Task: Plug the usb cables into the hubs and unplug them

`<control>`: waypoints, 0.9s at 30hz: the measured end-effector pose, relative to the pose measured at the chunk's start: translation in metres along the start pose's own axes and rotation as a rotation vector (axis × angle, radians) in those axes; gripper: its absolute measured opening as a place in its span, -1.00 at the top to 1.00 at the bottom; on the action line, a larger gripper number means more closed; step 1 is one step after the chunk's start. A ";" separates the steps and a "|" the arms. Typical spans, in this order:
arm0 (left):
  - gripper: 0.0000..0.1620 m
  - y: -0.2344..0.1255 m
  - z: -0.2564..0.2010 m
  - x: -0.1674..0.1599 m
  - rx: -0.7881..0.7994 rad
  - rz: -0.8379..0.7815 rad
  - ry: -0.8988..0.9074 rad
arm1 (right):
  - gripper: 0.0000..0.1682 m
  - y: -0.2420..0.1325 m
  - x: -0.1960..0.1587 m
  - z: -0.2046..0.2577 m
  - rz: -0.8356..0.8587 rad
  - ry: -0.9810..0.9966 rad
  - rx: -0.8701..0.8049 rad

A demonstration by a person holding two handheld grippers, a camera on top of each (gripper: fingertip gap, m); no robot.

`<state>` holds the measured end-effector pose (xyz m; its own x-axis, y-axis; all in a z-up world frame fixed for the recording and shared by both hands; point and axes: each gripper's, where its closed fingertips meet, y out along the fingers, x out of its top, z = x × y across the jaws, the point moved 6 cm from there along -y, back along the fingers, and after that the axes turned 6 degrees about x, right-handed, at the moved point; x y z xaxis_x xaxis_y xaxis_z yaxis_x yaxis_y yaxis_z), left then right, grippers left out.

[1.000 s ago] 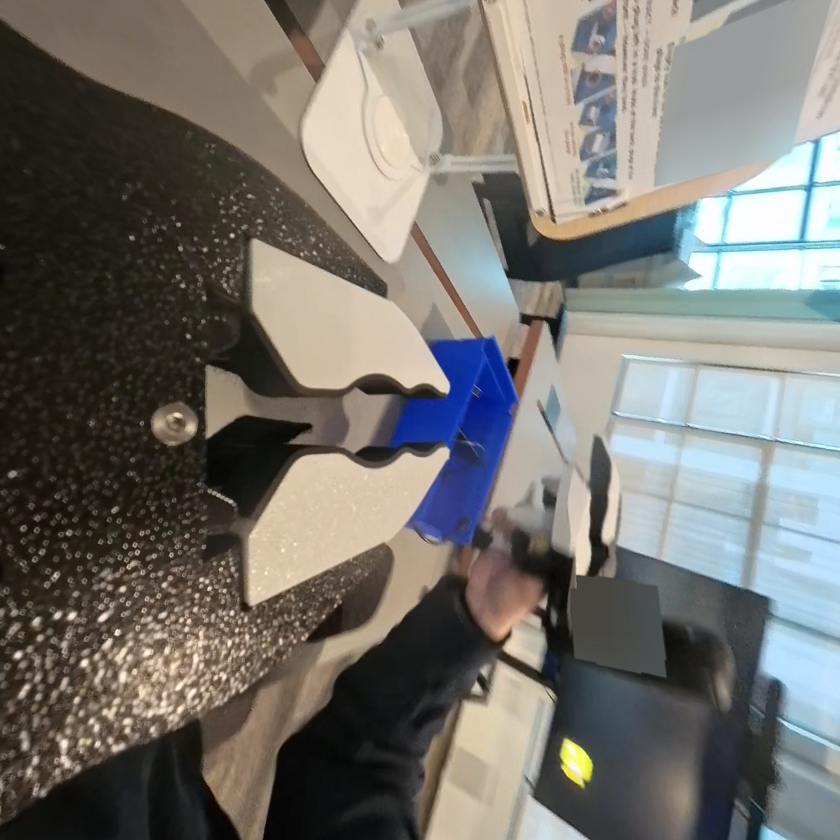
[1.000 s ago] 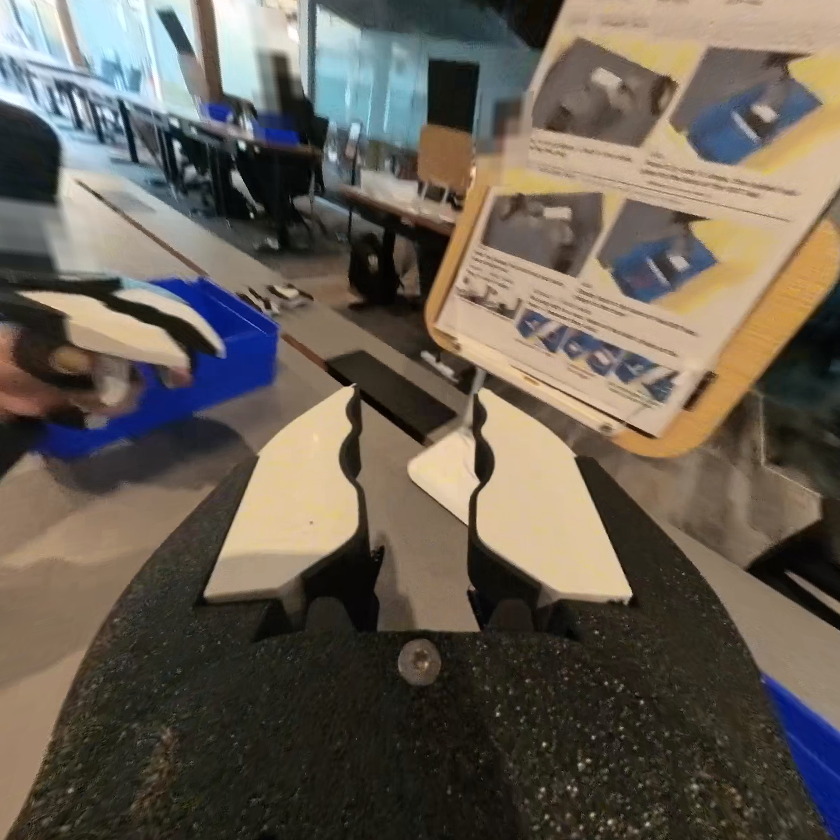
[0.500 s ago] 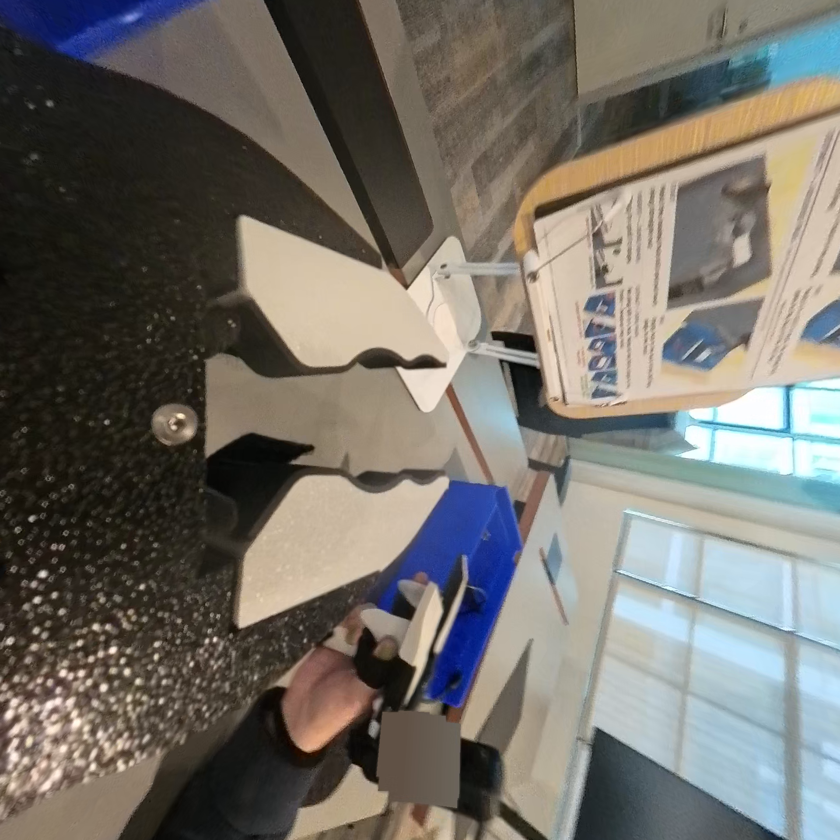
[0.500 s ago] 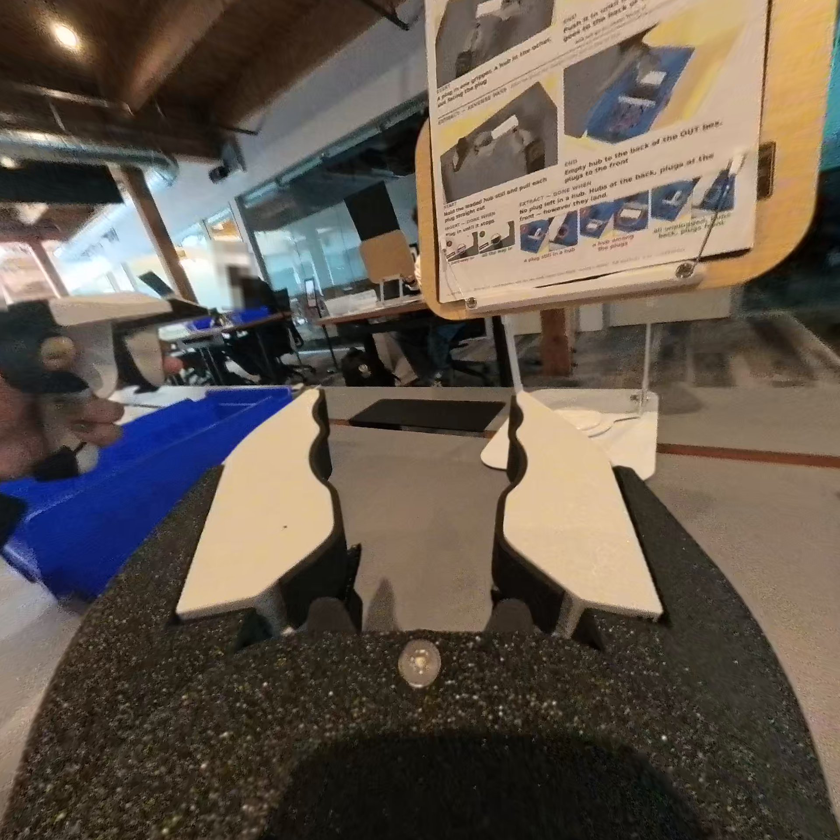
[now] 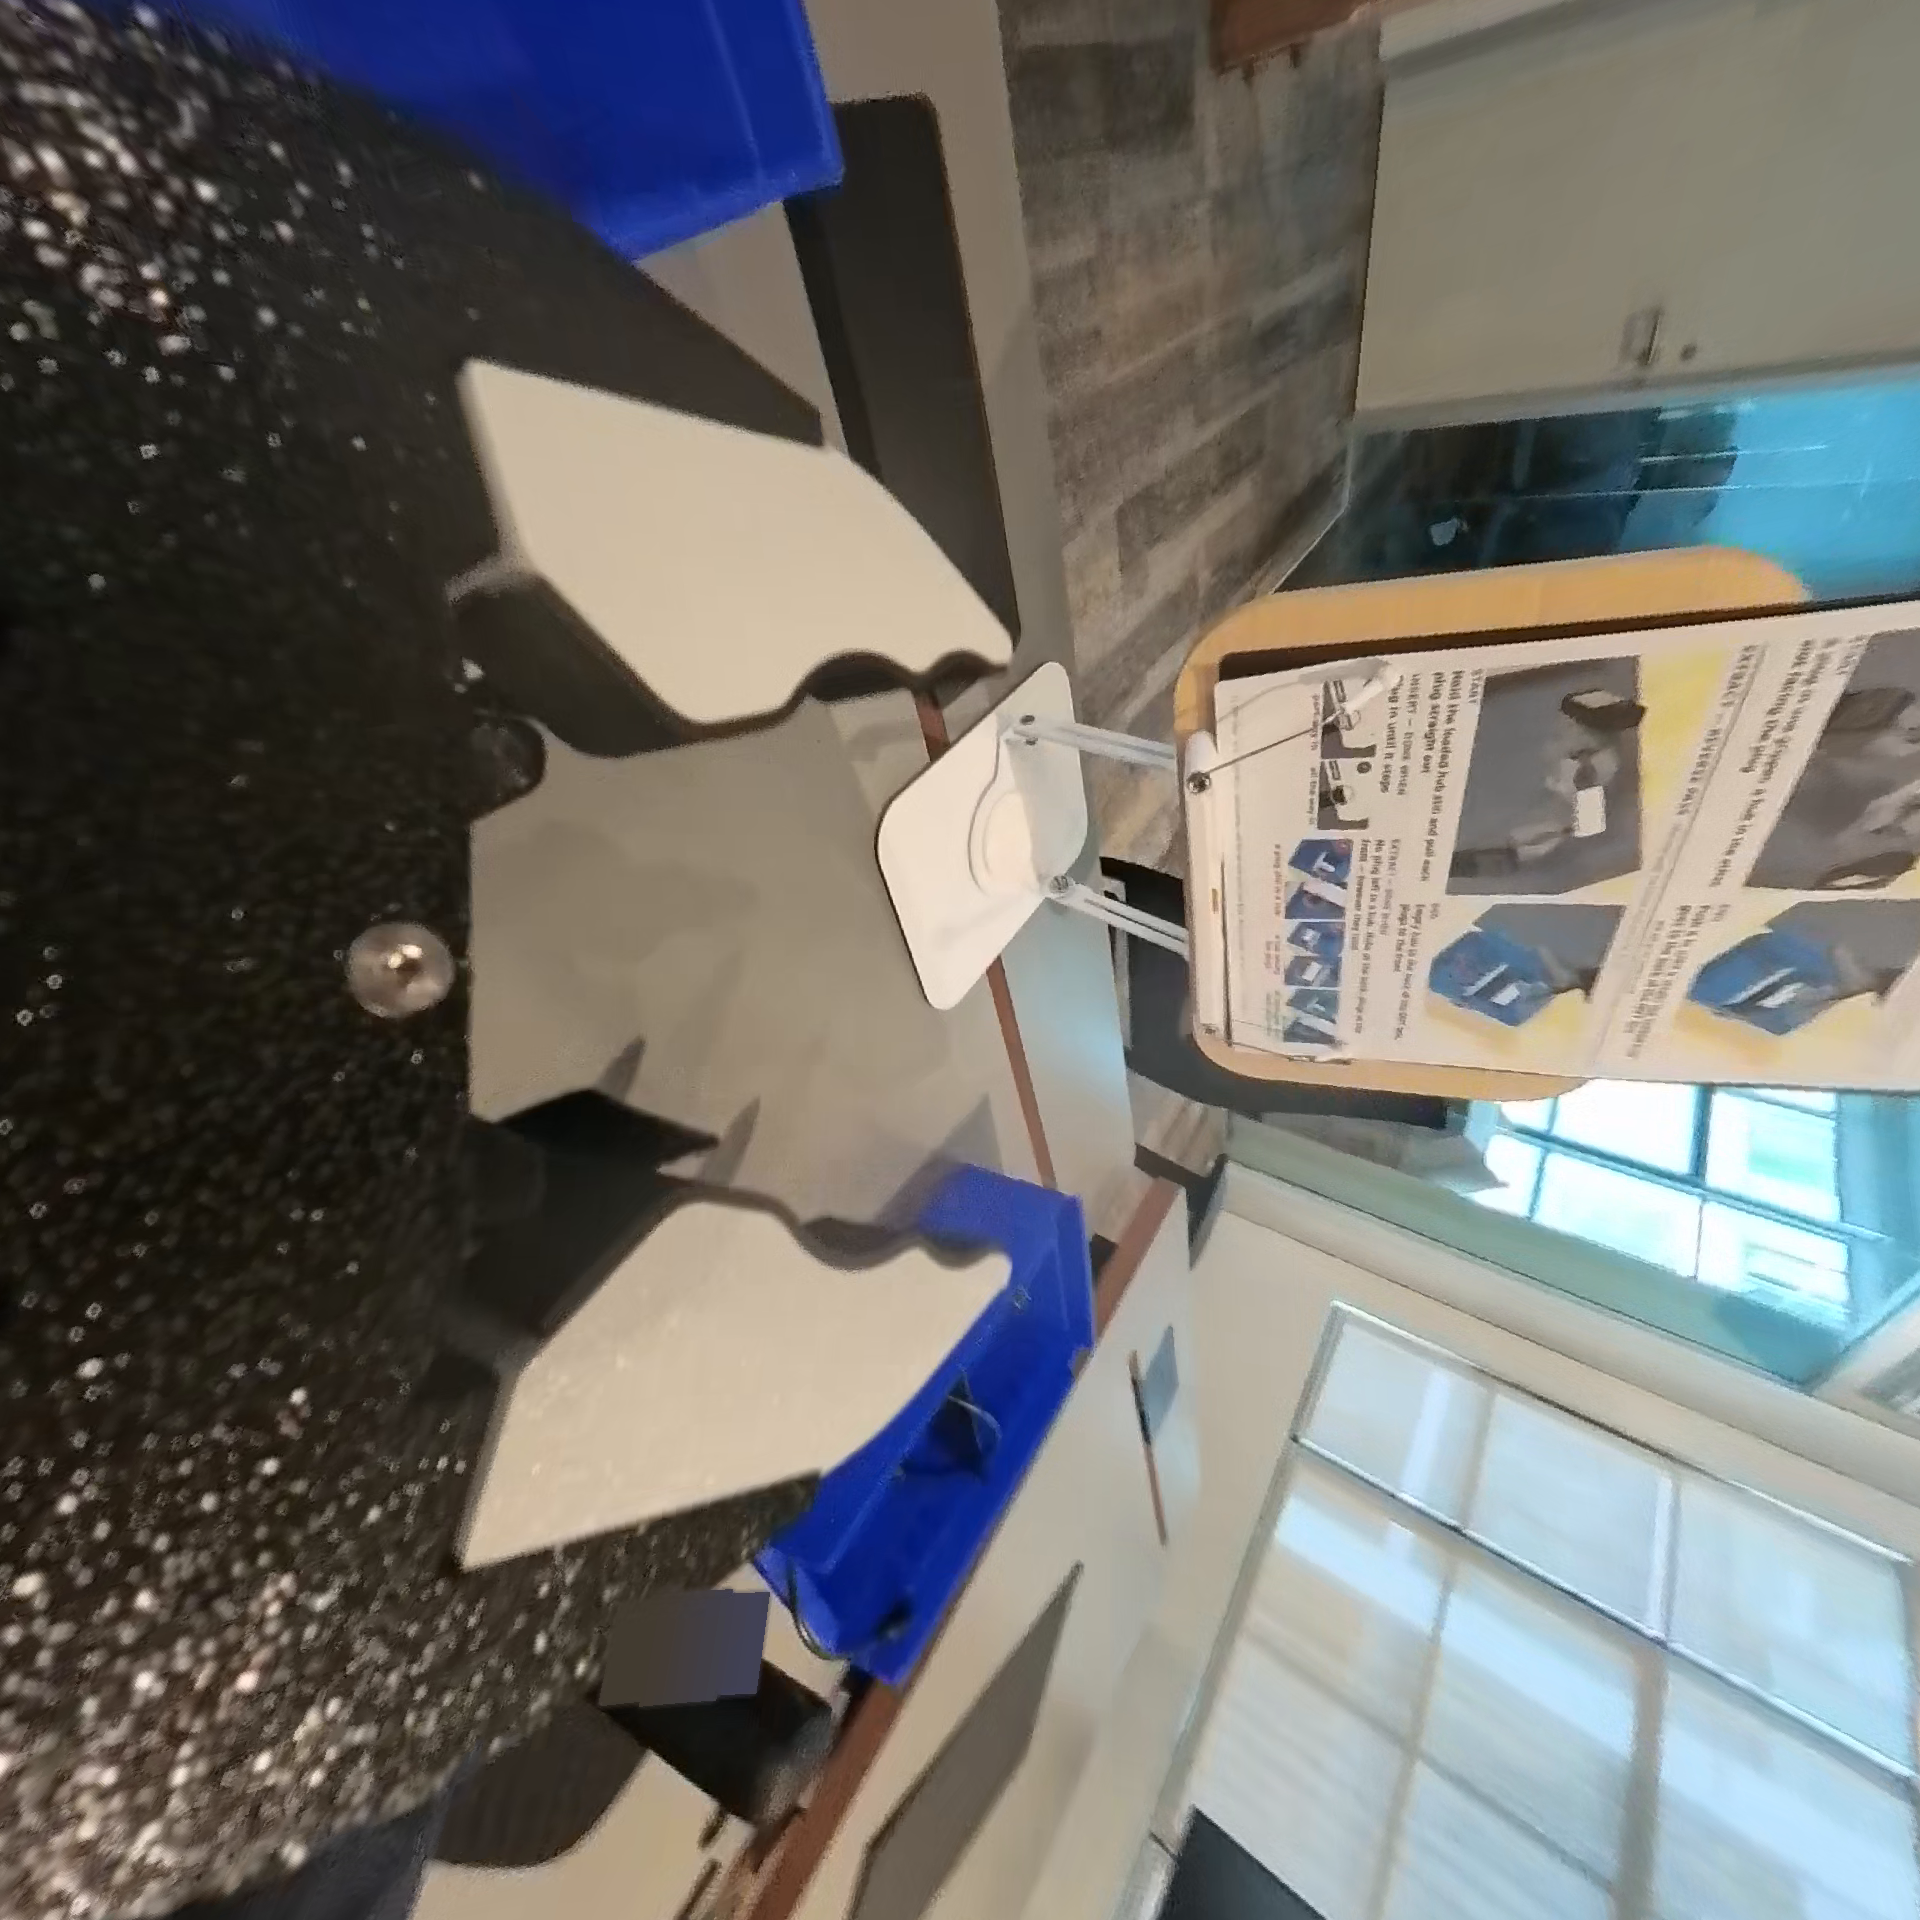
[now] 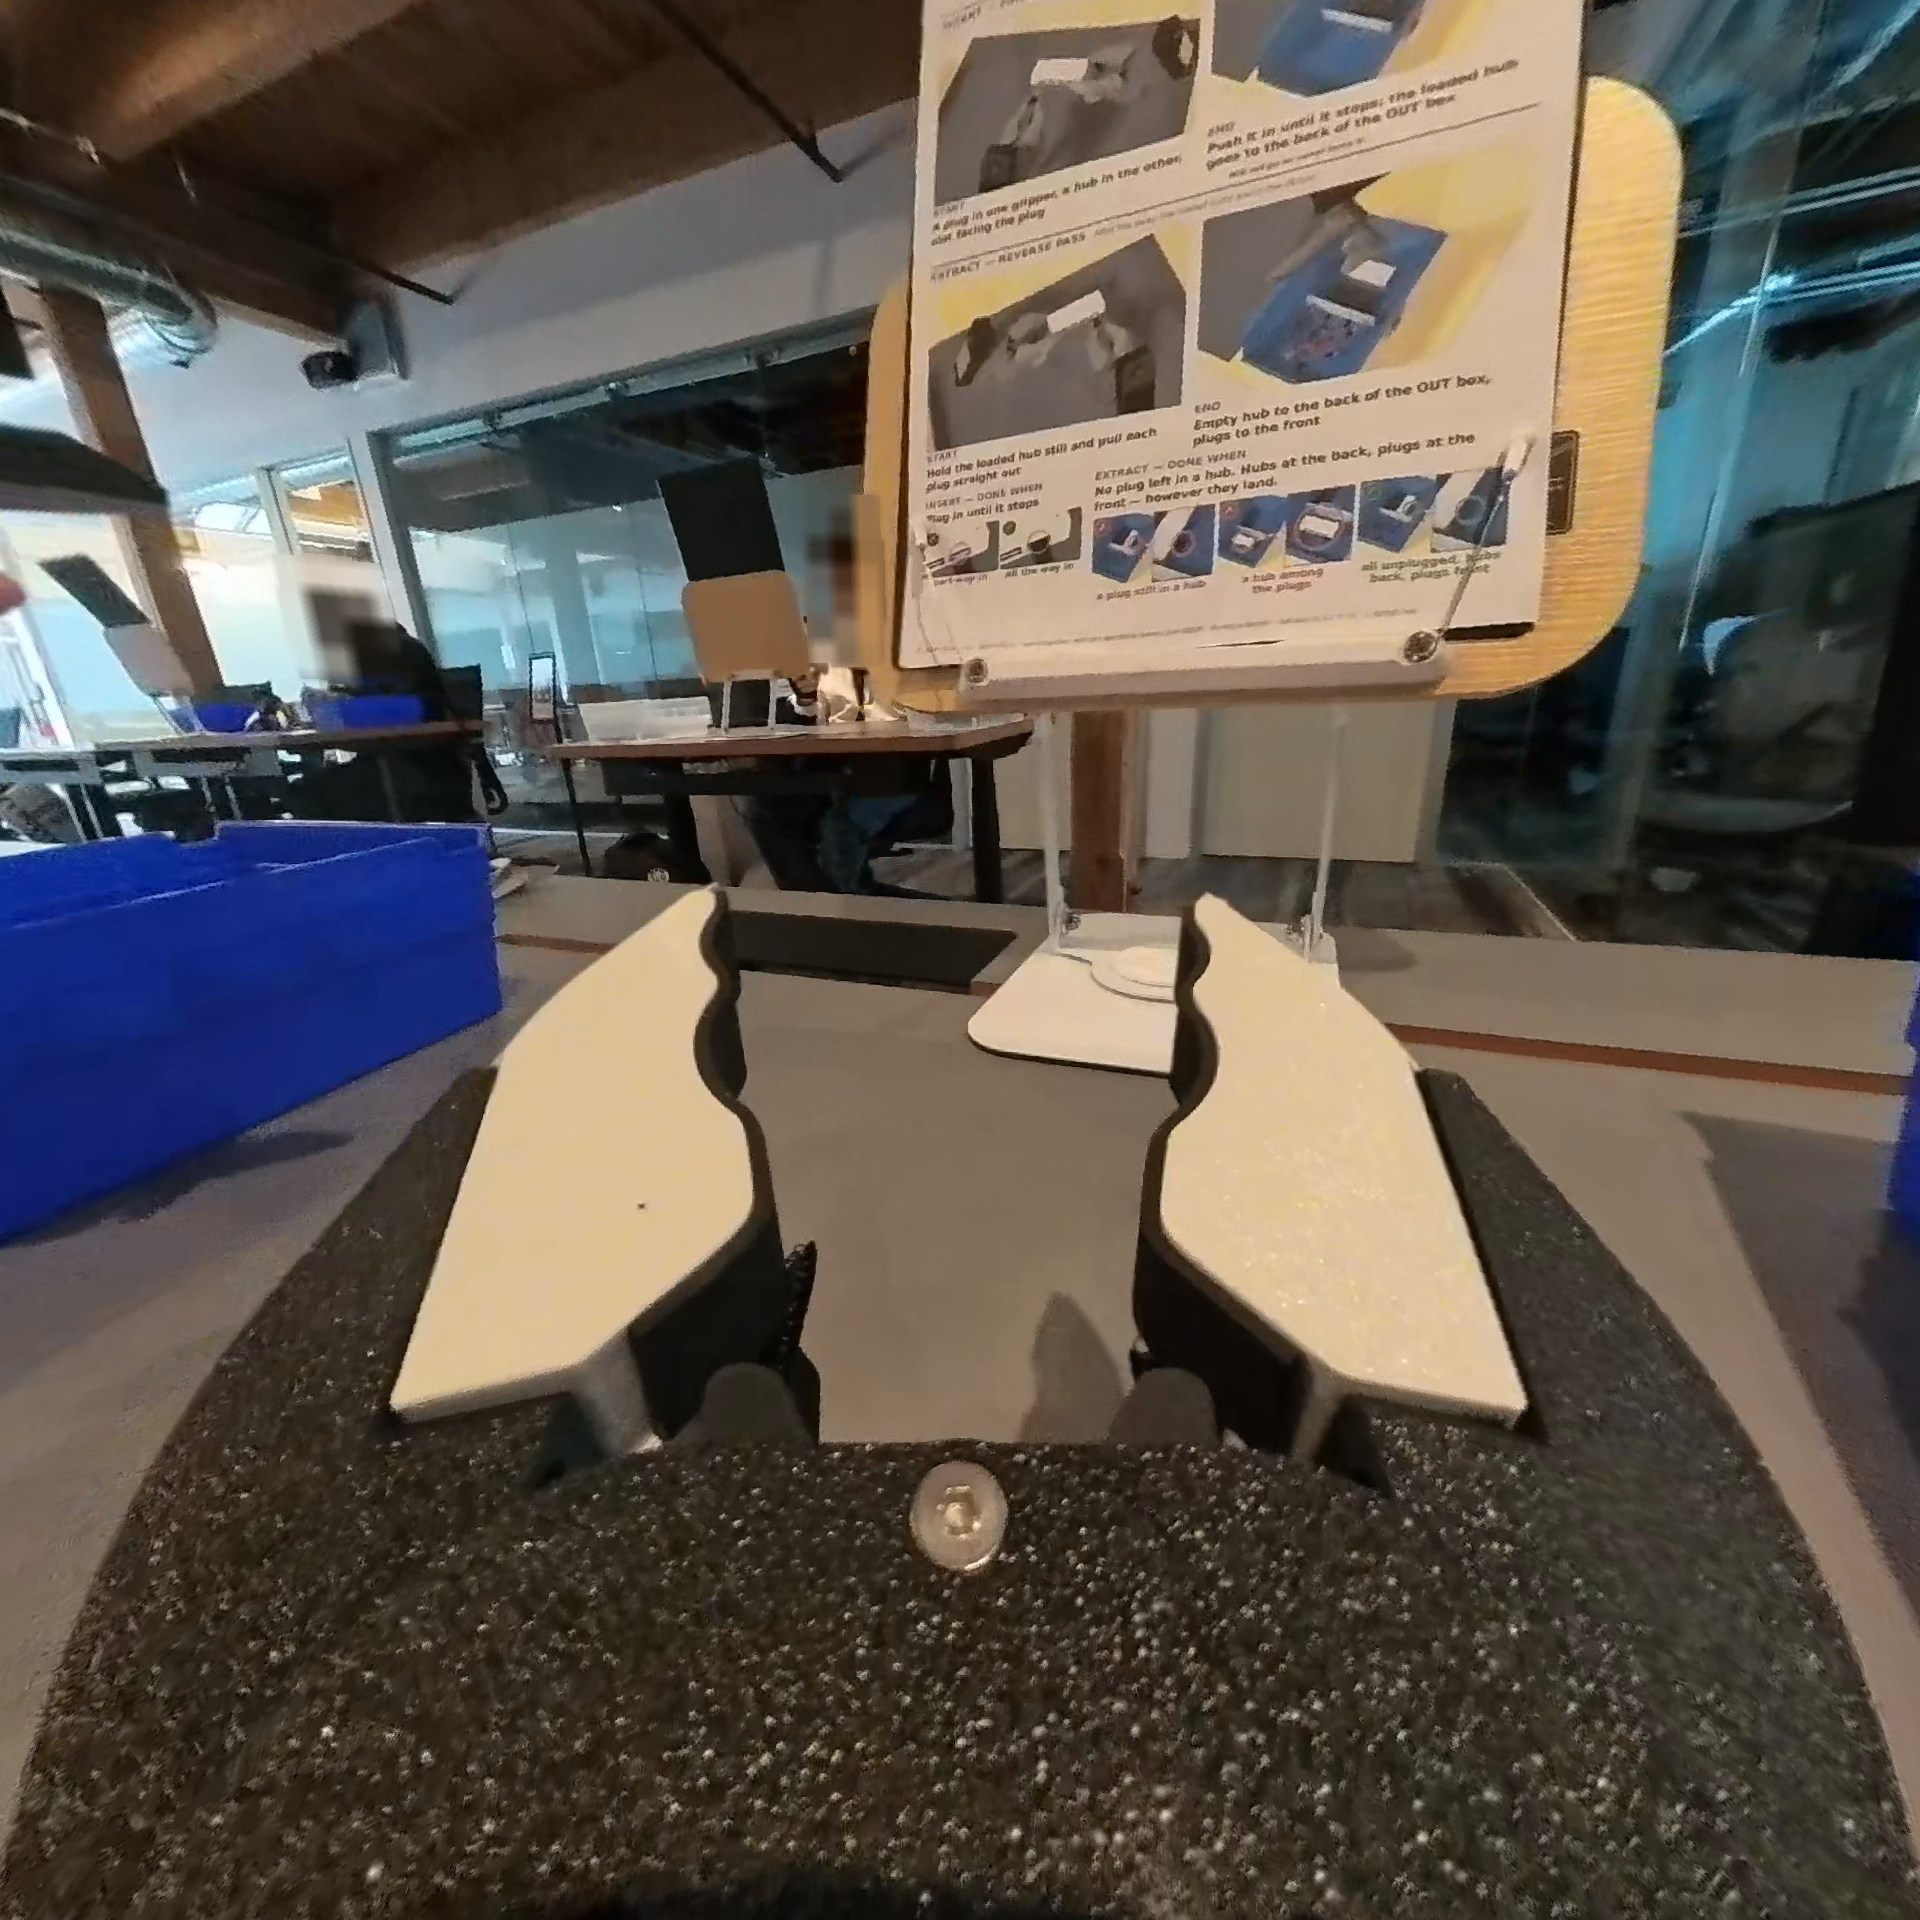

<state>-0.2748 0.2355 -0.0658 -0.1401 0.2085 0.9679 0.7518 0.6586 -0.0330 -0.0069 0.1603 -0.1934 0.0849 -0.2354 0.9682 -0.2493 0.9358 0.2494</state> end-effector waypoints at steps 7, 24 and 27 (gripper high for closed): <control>-0.30 -0.021 0.009 -0.032 0.272 0.190 0.161 | 0.04 -0.002 0.000 0.001 -0.014 -0.008 0.001; 0.15 -0.073 0.053 -0.099 0.655 0.577 0.465 | 0.07 -0.006 0.001 0.004 -0.030 -0.033 0.009; 0.06 -0.067 0.067 -0.110 0.722 0.655 0.434 | 0.09 -0.006 0.001 0.003 -0.027 -0.024 0.012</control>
<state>-0.3526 0.2169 -0.1868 0.5011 0.4957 0.7093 0.0173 0.8138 -0.5809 -0.0084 0.1539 -0.1940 0.0692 -0.2671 0.9612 -0.2585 0.9258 0.2759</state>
